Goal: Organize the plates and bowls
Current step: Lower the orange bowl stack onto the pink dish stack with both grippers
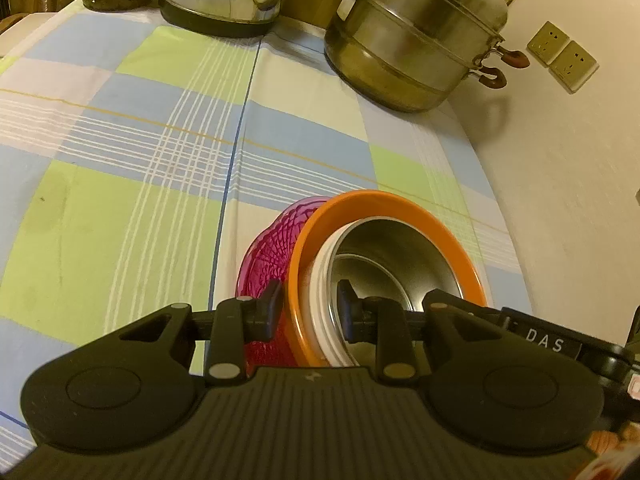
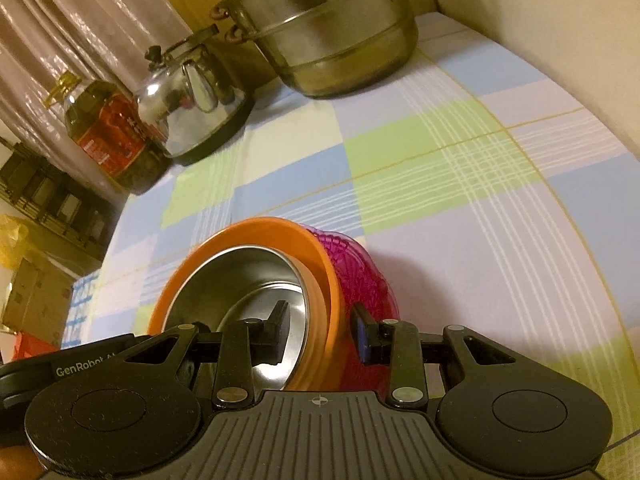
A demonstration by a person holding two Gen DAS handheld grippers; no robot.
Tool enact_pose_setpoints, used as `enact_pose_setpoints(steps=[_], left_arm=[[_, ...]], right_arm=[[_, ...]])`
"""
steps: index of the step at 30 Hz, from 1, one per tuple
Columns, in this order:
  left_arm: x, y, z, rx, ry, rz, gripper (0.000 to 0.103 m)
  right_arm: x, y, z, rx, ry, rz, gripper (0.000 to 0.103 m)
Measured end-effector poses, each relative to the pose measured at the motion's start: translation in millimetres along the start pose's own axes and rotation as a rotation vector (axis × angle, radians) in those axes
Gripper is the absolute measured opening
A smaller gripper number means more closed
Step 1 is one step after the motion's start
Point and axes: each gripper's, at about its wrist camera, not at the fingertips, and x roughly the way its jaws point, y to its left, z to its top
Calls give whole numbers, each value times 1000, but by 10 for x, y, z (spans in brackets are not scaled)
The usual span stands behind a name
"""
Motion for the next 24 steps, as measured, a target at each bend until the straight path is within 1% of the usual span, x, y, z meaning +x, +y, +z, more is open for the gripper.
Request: enact_pose_setpoints(steps=[4,6,18,20,21,22,24], left_arm=[[1,0,-17,3,2,-1,25],[4,10,-19,-2,0,-3,26],[-34,19,-38,-4,-12,-6,25],[-76,11,-56,0,-23,-6,25],[-100,10,-66,0,-28,-5,25],[-124,8,-78,0,-33,-5,25],[-174,8,-99,2,-46,-5,26]], right_arm=[[3,-20,-34,-1,6,-3,33],[6,-24,-55,-5,5,-3,29],[-30,15,-76,-44,-1,-17,29],[-58,31,-86,-56,-6,-28,34],[-80,36,-95,-60,-10,-32,45],[-108,36,-105,-60,-16,-19,52],[-171,51,-123,-61,-25,-18,58]])
